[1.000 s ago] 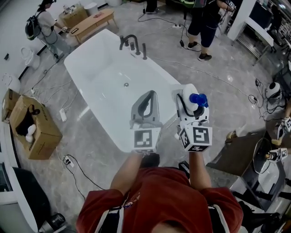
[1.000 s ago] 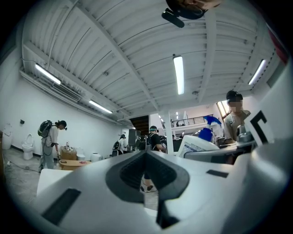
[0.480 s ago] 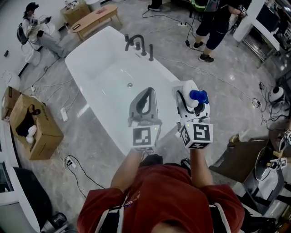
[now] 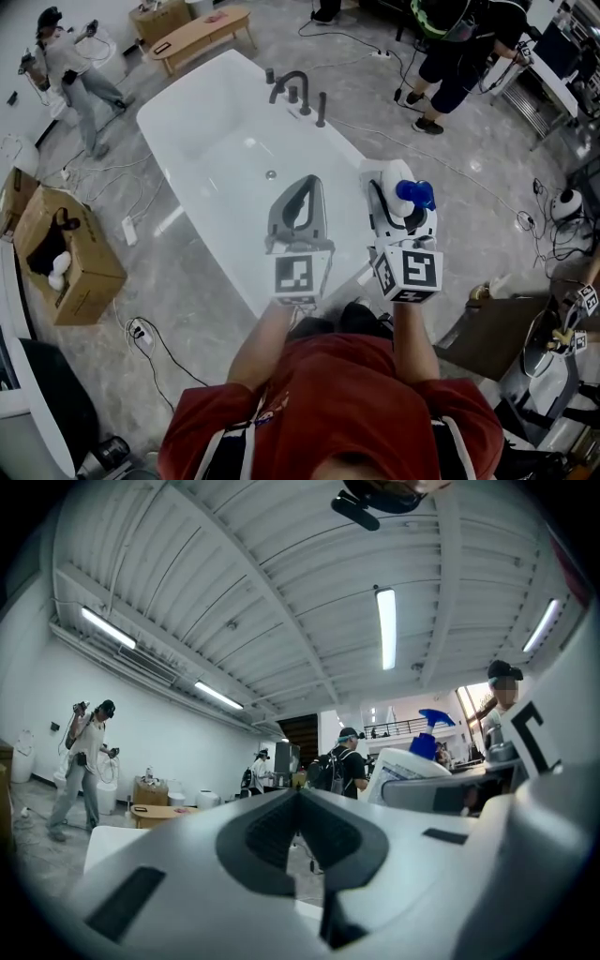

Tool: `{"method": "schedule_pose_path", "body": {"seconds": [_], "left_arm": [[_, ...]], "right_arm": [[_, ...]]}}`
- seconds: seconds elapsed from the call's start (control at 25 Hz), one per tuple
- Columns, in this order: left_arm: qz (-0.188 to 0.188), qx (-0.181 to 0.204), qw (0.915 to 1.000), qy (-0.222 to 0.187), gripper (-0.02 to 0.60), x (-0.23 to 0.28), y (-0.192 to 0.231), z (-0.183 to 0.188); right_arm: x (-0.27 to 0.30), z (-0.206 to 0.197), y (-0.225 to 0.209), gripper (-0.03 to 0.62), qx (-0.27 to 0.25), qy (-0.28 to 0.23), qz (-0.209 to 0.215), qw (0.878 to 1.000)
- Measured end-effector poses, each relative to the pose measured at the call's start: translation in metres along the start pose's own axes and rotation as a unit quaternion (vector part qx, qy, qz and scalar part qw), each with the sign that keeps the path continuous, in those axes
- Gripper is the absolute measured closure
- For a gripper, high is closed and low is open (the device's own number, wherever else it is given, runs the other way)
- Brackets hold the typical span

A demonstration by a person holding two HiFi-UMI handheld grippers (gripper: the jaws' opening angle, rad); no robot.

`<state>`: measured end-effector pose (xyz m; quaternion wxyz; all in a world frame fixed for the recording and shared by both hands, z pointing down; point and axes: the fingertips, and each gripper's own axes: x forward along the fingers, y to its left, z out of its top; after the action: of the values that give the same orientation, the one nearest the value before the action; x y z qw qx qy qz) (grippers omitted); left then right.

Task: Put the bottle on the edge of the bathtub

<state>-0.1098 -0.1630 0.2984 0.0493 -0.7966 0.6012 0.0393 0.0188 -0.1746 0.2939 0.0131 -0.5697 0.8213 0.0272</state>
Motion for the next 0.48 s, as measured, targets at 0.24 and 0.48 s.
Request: {"method": "schedule_pose_path", "body": {"seconds": [0.24, 0.48], "left_arm": [[-0.003, -0.008, 1.0, 0.005, 0.565, 0.0011, 0.0073, -0.0042], [0.003, -0.016, 0.9999, -0.003, 0.566, 0.0042, 0.0107, -0.0062]], "right_arm": [[0.0053, 0.0008, 0.0065, 0.324, -0.003, 0.0, -0.001, 1.0], [0.0111, -0.0003, 0.0069, 0.324, -0.014, 0.003, -0.003, 1.0]]}}
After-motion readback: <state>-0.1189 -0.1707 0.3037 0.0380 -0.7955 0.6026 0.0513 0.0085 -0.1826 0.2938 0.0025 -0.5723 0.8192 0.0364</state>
